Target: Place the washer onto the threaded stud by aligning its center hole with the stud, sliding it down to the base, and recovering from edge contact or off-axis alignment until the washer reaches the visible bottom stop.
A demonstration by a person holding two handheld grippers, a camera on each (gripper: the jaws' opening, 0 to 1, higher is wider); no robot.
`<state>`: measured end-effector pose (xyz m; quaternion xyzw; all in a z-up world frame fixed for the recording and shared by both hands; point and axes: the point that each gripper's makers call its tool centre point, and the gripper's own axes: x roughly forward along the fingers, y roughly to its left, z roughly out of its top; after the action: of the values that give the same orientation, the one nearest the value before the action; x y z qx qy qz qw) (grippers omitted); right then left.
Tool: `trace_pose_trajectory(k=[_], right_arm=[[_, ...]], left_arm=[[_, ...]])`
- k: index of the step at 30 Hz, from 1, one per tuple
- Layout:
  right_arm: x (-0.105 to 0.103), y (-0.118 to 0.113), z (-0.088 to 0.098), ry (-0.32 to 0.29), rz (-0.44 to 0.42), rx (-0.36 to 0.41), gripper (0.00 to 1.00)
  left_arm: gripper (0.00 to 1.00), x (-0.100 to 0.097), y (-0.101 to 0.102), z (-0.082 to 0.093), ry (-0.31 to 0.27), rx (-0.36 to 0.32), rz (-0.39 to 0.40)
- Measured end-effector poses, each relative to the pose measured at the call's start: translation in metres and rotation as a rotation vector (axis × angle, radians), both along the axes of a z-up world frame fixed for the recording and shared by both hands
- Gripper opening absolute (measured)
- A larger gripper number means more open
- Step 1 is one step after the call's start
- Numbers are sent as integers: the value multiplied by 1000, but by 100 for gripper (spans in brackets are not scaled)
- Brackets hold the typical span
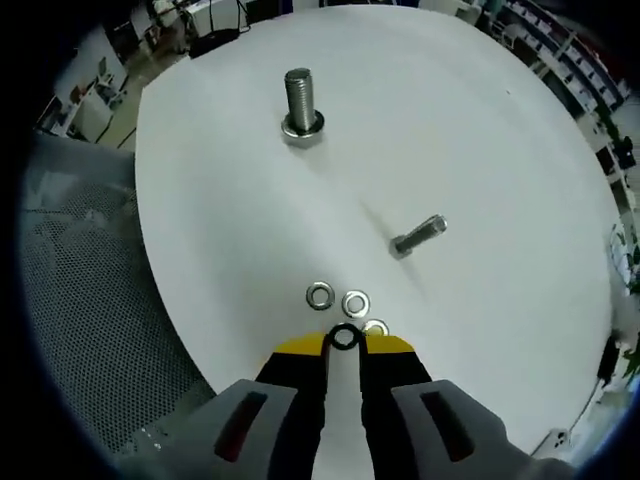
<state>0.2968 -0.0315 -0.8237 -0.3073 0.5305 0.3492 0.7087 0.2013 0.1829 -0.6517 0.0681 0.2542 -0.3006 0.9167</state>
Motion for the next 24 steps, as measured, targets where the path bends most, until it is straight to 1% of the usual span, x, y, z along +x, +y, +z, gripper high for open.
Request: trace_pose_trajectory(k=[8, 12, 18, 24], right_arm=[[18, 2, 16, -39, 1, 16, 13], [26, 7, 27, -62, -6, 47, 13], [34, 12, 34, -91, 10, 57, 13], [47, 14, 43, -119, 23, 66, 13]], left_arm=[[27, 0, 0, 0, 0, 1, 1], [27, 0, 0, 0, -2, 0, 3], [27, 1, 0, 0, -2, 1, 3], [27, 0, 0, 0, -1, 2, 2]])
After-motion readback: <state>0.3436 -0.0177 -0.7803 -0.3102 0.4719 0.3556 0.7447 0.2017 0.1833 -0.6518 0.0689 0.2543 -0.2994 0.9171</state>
